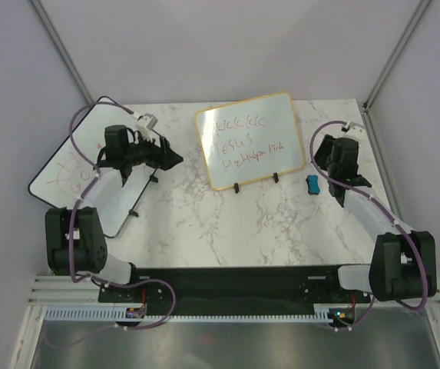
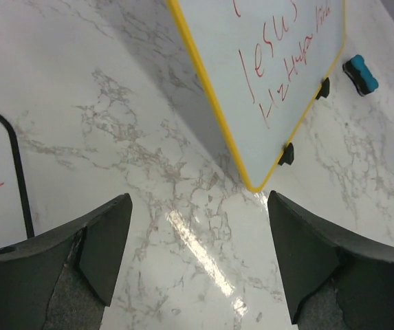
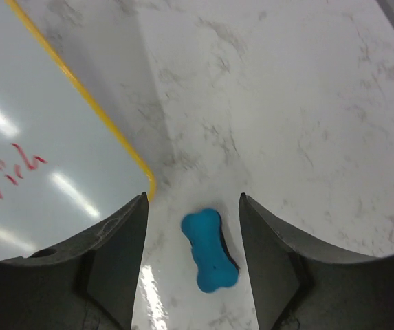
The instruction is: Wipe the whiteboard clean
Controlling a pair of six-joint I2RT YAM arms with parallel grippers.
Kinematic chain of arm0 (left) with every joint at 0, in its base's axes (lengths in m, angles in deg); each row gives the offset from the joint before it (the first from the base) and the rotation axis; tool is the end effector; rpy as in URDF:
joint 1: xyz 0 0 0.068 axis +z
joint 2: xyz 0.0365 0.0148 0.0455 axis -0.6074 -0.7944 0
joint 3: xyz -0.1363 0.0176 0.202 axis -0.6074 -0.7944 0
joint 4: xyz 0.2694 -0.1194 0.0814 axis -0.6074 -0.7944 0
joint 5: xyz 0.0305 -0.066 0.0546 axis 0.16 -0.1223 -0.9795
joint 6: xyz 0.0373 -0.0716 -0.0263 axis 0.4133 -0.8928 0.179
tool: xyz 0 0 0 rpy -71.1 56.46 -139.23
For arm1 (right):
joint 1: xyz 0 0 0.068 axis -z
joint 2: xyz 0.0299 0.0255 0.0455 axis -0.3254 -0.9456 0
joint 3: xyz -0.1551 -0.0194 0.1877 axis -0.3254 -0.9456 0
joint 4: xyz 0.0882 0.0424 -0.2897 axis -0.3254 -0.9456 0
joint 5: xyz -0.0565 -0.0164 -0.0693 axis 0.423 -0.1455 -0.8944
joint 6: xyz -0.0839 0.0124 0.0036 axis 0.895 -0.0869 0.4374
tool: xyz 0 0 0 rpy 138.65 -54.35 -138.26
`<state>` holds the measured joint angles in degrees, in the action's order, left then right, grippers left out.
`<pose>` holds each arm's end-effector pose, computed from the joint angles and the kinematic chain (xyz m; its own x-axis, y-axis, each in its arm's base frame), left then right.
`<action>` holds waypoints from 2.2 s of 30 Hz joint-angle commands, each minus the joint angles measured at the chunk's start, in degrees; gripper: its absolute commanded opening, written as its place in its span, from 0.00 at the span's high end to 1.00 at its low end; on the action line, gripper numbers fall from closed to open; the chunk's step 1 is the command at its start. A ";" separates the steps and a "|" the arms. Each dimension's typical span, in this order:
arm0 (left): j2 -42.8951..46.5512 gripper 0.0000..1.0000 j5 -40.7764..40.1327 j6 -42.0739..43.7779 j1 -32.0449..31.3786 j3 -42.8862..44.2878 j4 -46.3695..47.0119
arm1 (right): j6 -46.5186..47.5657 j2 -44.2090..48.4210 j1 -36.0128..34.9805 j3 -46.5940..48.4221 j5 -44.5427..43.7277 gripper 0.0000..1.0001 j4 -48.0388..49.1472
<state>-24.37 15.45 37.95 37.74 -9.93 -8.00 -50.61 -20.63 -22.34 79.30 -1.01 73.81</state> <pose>0.3887 -0.0484 0.1867 -0.5055 0.0031 -0.8628 0.5833 0.7381 -0.3390 0.3757 0.0050 0.1950 -0.2859 0.3055 -0.9082 0.2633 0.9364 0.2320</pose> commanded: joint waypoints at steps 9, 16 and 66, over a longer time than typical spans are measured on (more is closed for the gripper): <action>-19.85 0.13 11.07 -11.46 -3.33 20.63 -6.59 | 2.06 -15.00 0.10 2.35 2.18 0.36 -19.65; -23.45 0.13 11.51 -10.58 -3.77 22.75 -5.27 | 5.31 -16.51 0.19 4.29 2.44 0.47 -19.83; -25.83 0.14 14.49 -4.69 -4.21 26.35 -10.36 | 7.51 -21.26 -1.04 9.48 0.95 0.75 -19.39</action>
<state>-50.40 27.34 31.37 33.68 14.22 -17.66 -43.07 -42.36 -23.02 87.34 0.95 54.09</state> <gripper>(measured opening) 0.857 0.307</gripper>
